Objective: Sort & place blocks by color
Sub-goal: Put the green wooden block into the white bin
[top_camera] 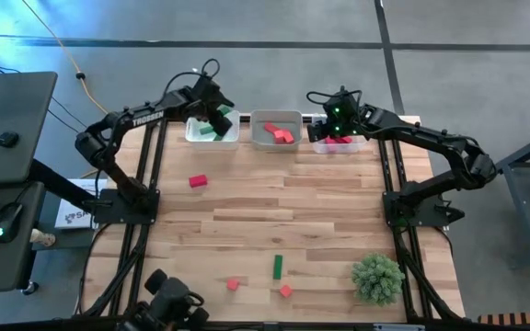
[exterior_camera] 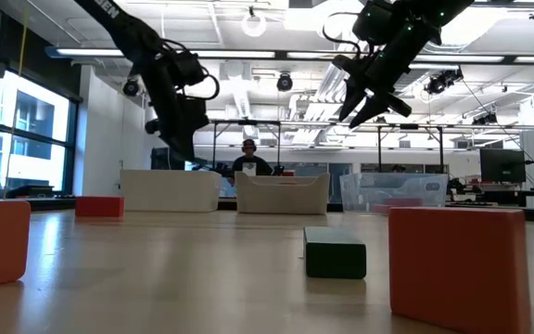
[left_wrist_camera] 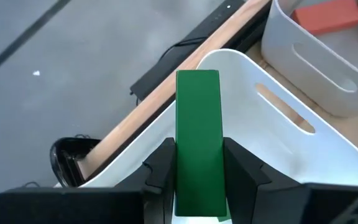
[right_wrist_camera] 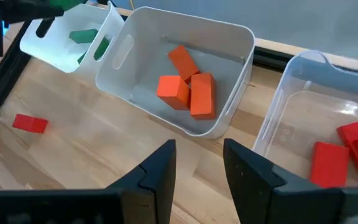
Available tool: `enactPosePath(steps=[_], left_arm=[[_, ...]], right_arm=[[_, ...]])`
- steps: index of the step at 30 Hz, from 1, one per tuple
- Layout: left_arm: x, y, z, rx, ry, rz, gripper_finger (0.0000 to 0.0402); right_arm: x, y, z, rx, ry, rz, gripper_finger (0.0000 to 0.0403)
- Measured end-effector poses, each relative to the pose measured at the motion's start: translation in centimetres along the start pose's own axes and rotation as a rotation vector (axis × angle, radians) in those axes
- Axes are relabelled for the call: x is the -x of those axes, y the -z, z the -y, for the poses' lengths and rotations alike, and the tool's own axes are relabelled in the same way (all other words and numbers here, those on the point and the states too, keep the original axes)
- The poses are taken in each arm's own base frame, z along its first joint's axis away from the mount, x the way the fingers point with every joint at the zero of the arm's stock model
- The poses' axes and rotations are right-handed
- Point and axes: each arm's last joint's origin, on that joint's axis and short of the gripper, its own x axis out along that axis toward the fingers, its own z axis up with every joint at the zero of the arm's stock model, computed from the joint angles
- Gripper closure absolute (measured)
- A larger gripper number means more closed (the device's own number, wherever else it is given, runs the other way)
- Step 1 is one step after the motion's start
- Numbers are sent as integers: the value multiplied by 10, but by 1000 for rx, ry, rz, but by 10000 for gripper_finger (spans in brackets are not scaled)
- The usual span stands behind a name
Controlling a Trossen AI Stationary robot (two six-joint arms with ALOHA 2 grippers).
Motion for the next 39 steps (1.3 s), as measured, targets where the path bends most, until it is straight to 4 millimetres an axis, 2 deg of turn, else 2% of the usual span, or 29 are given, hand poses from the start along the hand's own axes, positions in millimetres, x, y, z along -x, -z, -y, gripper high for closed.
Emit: enactPosePath(steps=[6,19,26,39], left_arm=[[-8,3,-1,-9,31,-36,325],[-45,18,6,-51,93,-193,325],[-51,20,7,-52,94,-210,321],[-51,20,6,-91,53,-215,277]], right_arm=[[0,7,-9,-54,-82,-61,279],[6,44,-55,-88,-194,-185,279],[13,70,-80,-96,-245,-258,279],[41,133,-123,-42,-322,-388,279]])
